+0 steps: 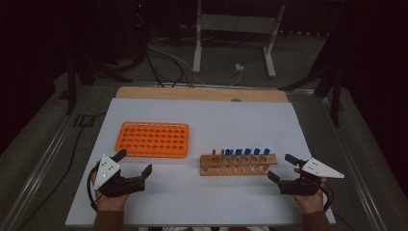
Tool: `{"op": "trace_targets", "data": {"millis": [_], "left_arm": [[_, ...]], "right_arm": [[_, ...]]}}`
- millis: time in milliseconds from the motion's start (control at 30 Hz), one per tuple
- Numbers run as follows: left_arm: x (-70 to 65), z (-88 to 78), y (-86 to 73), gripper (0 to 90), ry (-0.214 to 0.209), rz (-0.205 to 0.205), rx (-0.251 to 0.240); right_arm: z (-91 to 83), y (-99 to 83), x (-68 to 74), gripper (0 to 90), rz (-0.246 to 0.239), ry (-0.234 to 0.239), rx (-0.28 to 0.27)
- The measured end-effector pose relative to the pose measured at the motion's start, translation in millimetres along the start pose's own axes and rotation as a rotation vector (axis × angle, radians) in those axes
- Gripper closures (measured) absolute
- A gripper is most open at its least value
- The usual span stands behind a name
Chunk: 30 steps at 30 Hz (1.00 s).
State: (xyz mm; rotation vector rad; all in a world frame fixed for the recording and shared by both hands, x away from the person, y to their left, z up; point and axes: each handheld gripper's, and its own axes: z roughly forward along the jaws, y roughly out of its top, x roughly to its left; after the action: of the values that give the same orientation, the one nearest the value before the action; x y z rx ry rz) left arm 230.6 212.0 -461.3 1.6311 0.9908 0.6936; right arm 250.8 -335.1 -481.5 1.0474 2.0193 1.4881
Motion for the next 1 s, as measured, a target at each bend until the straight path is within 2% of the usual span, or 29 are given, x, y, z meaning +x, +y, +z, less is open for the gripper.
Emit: {"op": "trace_targets", "data": {"millis": [200, 700, 833, 1000], "left_arm": [[2.7, -2.0, -0.6, 0.8, 0.009, -0.026, -0.012], [3.5, 1.0, -2.7, 0.8, 0.018, -0.039, 0.005], [2.1, 1.7, -3.4, 0.8, 0.025, -0.033, 0.013], [2.7, 1.4, -4.3, 0.8, 0.032, -0.037, 0.013]], "right_arm": [[-2.3, 0.1, -2.0, 2.1, 0.008, -0.01, -0.01], [-3.5, 8.2, -4.6, 2.2, 0.015, -0.035, -0.027], [-1.5, 17.5, -5.0, 2.2, -0.007, -0.024, -0.022], [5.2, 32.1, -4.3, 7.1, -0.037, 0.021, 0.01]]}}
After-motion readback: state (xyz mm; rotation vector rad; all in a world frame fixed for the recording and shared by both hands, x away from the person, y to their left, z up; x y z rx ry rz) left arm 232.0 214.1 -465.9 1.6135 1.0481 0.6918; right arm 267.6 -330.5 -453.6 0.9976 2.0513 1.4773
